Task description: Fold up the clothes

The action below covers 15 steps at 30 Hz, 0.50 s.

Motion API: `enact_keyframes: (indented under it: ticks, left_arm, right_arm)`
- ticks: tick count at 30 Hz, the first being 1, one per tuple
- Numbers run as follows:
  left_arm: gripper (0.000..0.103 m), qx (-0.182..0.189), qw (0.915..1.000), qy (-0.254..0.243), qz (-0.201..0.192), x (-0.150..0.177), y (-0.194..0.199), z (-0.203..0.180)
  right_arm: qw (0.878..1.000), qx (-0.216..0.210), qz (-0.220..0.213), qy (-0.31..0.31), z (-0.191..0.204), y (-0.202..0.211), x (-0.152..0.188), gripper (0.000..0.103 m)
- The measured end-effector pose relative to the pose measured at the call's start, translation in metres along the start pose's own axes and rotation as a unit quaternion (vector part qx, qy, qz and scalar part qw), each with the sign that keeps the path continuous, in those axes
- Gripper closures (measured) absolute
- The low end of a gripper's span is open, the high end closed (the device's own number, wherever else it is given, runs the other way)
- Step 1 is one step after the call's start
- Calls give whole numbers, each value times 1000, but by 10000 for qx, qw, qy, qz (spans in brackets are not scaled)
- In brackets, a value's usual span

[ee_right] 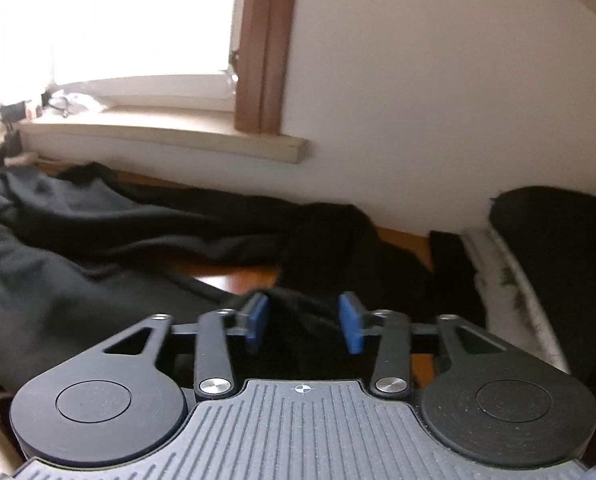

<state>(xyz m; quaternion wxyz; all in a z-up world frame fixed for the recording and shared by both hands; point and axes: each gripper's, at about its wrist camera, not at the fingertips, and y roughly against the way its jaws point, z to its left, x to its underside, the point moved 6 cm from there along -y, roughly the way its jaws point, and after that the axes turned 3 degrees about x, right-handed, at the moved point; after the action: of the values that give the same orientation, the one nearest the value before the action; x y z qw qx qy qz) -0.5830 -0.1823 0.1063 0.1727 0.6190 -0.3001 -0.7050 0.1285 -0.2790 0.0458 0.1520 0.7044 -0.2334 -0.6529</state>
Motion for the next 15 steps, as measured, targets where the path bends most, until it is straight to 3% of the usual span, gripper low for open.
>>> enact_keyframes:
  ticks: [7, 9, 12, 15]
  left_arm:
    - [77, 8, 10000, -38, 59, 3, -5, -11]
    - [77, 20, 9999, -64, 75, 6, -6, -14]
    - [69, 70, 9999, -93, 92, 10, -13, -20]
    - [68, 181, 9997, -132, 79, 11, -25, -32]
  right_arm:
    - [9990, -406, -177, 49, 42, -27, -20, 45]
    - [9984, -518, -182, 134, 54, -32, -24, 38]
    - [9973, -677, -178, 239, 71, -40, -29, 32]
    - [9967, -786, -128, 183, 78, -47, -27, 32]
